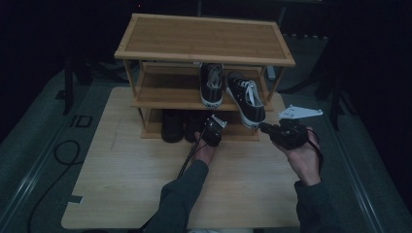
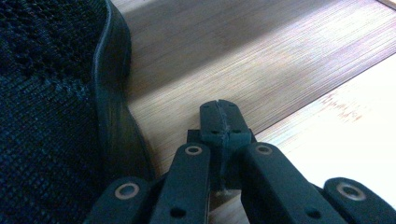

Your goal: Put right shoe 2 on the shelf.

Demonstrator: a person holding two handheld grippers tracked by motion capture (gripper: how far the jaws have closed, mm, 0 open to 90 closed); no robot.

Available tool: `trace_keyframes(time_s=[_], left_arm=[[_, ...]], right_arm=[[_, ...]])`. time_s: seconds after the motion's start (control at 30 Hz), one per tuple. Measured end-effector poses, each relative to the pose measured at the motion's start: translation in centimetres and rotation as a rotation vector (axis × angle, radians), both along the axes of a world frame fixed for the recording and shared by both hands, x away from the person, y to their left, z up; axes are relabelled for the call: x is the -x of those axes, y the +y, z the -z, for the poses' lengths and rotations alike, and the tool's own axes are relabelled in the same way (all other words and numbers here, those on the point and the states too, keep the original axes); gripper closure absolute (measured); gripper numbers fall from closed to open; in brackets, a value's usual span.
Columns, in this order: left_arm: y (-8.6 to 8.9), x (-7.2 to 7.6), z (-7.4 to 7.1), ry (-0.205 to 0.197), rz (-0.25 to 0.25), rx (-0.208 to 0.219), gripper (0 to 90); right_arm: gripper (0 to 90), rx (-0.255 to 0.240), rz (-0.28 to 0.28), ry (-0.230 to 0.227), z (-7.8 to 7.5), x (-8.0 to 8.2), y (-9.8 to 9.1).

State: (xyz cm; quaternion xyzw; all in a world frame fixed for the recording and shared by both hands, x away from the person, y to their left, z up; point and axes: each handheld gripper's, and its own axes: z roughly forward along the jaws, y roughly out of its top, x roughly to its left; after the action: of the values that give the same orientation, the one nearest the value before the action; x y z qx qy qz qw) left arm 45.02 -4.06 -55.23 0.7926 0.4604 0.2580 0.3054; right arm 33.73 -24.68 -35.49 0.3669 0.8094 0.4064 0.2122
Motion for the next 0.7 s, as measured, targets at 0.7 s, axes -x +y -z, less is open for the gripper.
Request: trace_keyframes(time_s=[0.7], left_arm=[[0.0, 0.0, 0.0, 0.005, 0.003, 0.002, 90.0]], right_arm=[[90.0, -0.023, -0.029, -0.002, 0.3, -1.3, 1.9]])
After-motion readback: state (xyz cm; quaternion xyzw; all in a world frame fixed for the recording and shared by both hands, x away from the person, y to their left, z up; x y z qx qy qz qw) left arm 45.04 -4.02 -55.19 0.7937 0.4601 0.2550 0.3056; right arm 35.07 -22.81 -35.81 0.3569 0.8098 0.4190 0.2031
